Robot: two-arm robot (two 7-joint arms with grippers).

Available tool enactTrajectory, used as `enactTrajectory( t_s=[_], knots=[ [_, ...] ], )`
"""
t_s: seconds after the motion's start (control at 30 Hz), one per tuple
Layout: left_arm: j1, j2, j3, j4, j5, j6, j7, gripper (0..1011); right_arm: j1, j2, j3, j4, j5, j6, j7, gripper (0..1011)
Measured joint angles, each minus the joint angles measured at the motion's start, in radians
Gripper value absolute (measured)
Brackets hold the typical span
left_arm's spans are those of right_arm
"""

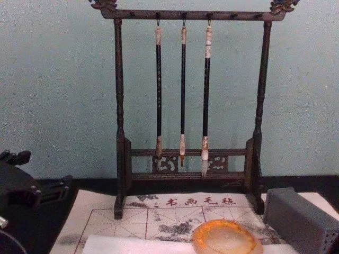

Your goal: Pick up the brush from the inkstone, write on the paper, then place the brush back to its original position.

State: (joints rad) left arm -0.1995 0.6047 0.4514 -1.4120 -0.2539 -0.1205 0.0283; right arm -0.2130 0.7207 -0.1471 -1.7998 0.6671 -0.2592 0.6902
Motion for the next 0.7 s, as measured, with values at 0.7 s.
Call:
enactTrajectory(
  t_s=[0.7],
  knots=[
    [0.0,0.0,0.0,0.0,0.0,0.0,0.0,1001,0.006,-0.008,-0.012,0.012,-0.017,-0.002,-0.004,185]
  ],
)
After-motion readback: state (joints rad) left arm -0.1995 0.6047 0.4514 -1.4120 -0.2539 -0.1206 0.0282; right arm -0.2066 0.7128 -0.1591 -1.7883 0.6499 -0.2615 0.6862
